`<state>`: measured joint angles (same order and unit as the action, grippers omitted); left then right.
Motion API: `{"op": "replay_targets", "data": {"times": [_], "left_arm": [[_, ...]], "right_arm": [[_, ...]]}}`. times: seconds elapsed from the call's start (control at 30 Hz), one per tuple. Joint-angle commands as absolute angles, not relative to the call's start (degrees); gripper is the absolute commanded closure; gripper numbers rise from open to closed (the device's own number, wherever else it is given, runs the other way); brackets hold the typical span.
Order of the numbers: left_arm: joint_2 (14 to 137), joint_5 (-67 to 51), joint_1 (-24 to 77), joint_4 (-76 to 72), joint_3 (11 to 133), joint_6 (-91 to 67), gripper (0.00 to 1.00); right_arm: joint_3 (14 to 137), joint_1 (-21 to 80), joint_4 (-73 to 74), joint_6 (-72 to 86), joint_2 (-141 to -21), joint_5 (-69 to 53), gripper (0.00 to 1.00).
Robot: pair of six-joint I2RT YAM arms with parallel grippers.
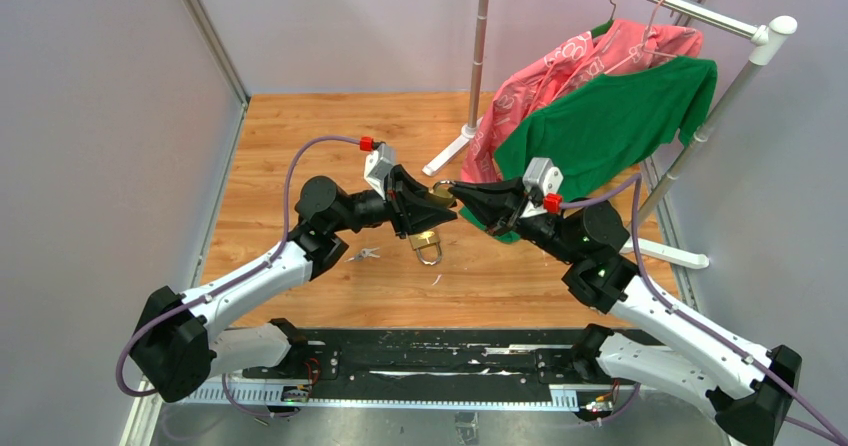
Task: Lock with the key
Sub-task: Lock the lock.
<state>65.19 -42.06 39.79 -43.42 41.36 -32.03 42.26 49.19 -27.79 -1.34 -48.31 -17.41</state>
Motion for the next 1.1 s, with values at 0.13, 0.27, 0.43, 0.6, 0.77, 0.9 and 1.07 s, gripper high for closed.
{"op": "replay_targets", "data": {"times": [0.13,0.27,0.43,0.6,0.77,0.9,1.07], "left_arm": [[61.9,-37.3,40.9,-68.6,51.9,-33.9,1.00],[62.0,-37.6,40.8,-68.4,51.9,-34.1,1.00],[61.7,-37.8,40.8,-67.2,51.3,-34.1,1.00],[61.0,-37.9,40.8,-66.1,49.9,-33.5,1.00],[60.8,-38.5,40.4,-67.9,50.3,-32.3,1.00],[61.6,-37.8,40.1,-69.0,51.3,-31.9,1.00],[62.0,-37.7,40.1,-69.5,51.6,-32.0,1.00]], "right_arm": [[31.3,55.5,8.5,2.3,-58.5,-28.2,1.00],[31.4,56.0,8.8,2.5,-59.2,-27.4,1.00],[34.4,55.9,12.3,1.4,-56.9,-26.4,1.00],[39.0,54.7,17.0,-1.7,-53.5,-26.4,1.00],[34.4,54.7,13.3,0.9,-55.4,-28.6,1.00],[32.0,55.1,7.1,3.4,-57.8,-28.4,1.00],[32.1,56.2,7.8,3.0,-60.5,-27.5,1.00]]}}
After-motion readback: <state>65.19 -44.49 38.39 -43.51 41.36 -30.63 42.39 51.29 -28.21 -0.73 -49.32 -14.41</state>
